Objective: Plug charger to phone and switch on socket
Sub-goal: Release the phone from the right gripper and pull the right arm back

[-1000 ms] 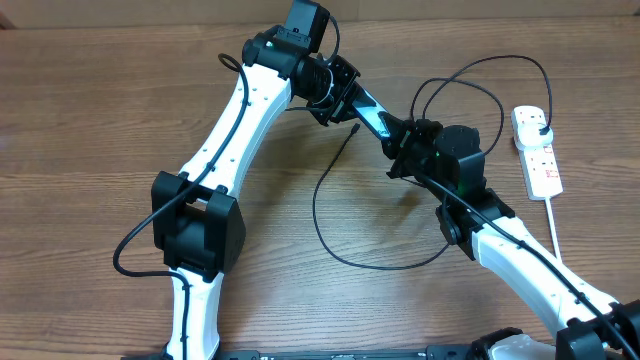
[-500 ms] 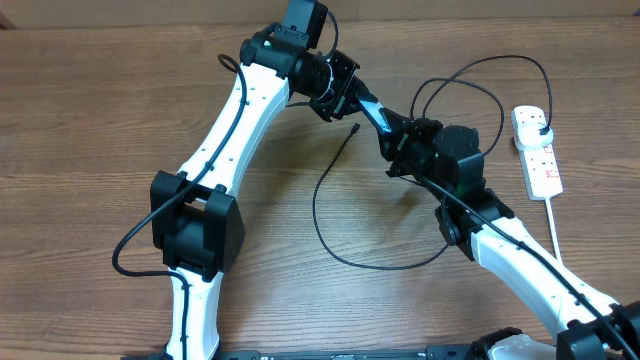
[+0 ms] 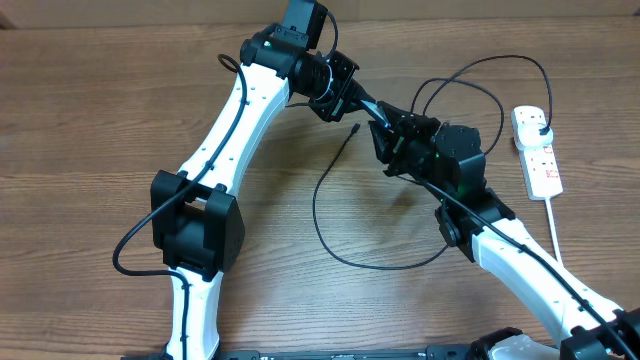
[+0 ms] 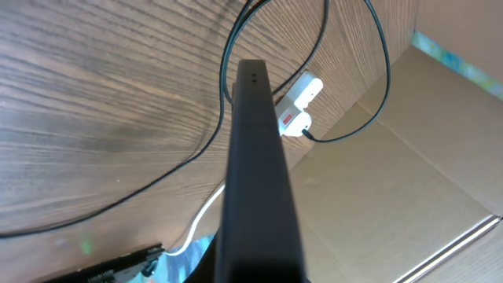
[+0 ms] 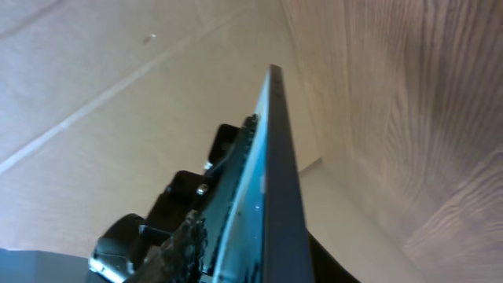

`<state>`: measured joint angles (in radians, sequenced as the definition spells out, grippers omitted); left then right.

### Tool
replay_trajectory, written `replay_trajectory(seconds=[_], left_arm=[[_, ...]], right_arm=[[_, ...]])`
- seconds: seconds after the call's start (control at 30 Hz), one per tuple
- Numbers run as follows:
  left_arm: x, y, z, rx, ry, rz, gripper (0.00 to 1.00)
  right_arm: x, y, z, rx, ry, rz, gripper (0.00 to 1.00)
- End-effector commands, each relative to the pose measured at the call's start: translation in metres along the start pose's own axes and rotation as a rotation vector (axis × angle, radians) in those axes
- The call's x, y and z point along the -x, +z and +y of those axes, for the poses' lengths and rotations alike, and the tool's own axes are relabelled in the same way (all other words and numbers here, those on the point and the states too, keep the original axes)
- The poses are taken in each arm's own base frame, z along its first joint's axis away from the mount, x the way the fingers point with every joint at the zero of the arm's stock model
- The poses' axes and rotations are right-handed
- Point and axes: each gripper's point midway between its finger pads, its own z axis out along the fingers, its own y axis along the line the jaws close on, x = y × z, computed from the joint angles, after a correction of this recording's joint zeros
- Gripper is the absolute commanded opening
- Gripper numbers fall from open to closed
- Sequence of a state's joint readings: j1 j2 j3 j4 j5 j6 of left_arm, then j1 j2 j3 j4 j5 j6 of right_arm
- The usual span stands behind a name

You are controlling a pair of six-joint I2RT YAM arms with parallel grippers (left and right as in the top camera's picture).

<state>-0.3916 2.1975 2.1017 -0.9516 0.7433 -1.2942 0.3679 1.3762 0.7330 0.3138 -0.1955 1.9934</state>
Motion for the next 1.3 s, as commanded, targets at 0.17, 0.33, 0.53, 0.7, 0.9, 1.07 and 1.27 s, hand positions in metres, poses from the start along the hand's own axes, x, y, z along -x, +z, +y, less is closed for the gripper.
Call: replay_trajectory(seconds=[0.17, 0.33, 0.53, 0.7, 0.9, 1.07, 1.27], left_arm=[[0.037, -0.037, 0.002, 0.001, 0.433, -0.103, 0.04], [0.060, -0.069, 0.035, 0.062, 0.515, -0.085, 0.04], [0.057, -0.113, 0.044, -0.110, 0.660, 0.044, 0.04], [0.051, -0.153, 0.040, -0.320, 0.767, 0.090, 0.04], [0.055, -0.189, 0.036, -0.476, 0.728, 0.082, 0.04], [0.051, -0.197, 0.028, -0.536, 0.602, 0.131, 0.04], [0.053, -0.195, 0.030, -0.516, 0.588, 0.126, 0.04]], right_arm=[[0.011, -0.004, -0.024, -0.121, -0.349, -0.007, 0.50], [0.037, -0.015, -0.048, -0.262, -0.689, 0.018, 0.78], [0.036, -0.029, -0.077, -0.360, -1.017, 0.202, 0.64], [0.036, -0.040, -0.098, -0.463, -1.057, 0.268, 0.53], [0.029, -0.047, -0.072, -0.549, -1.119, 0.247, 0.54], [0.008, -0.045, -0.023, -0.567, -1.193, 0.261, 0.54], [0.005, -0.026, 0.011, -0.639, -1.203, 0.252, 0.56]])
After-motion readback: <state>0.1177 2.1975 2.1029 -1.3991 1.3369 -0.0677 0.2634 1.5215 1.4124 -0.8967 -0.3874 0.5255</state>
